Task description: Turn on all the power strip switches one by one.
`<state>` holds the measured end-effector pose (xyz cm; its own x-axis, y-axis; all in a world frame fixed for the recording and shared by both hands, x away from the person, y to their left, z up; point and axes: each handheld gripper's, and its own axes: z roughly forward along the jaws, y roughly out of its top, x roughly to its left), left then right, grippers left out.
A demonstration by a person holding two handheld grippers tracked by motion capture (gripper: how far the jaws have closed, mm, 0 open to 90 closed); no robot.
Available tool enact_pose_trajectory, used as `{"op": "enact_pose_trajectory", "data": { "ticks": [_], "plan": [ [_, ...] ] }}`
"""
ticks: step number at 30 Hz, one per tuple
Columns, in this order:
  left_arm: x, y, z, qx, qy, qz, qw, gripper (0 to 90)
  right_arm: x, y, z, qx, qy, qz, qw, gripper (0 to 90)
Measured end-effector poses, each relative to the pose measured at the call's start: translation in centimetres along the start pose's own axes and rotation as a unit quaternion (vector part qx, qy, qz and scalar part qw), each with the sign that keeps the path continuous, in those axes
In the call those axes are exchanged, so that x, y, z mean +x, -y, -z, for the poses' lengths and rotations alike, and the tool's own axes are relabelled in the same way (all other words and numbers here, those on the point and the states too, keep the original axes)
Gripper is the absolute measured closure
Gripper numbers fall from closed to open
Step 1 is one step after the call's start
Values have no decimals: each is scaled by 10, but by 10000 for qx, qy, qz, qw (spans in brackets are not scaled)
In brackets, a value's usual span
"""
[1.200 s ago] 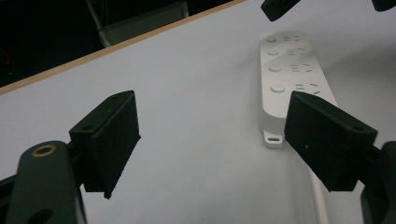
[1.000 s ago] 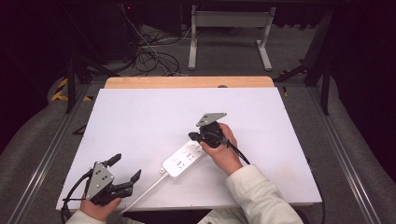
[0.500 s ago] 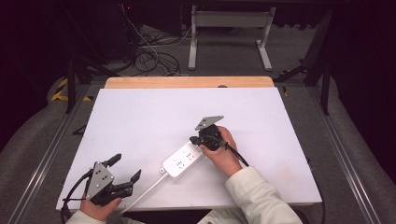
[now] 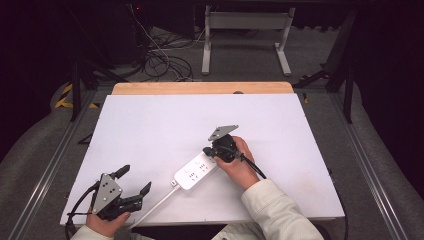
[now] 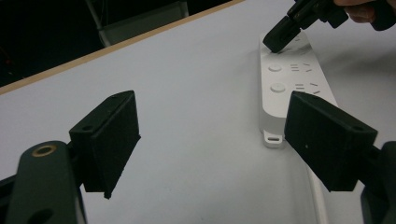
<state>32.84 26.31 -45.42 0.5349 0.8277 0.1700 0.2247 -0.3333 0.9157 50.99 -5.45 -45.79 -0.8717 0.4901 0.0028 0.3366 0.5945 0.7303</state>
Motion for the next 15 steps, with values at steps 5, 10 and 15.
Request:
{"op": "enact_pose_trajectory", "data": {
  "ticks": [5,10,15],
  "plan": [
    [0,0,0,-2,-4,2,10000,183,-1,0,1,88,-12,-7,10000,900],
    [-1,0,0,5,5,2,10000,183,0,0,0,100,5,-21,9999,900],
    [-1,0,-1,5,24,29,10000,183,1,0,0,117,29,-15,9999,900]
  ]
}}
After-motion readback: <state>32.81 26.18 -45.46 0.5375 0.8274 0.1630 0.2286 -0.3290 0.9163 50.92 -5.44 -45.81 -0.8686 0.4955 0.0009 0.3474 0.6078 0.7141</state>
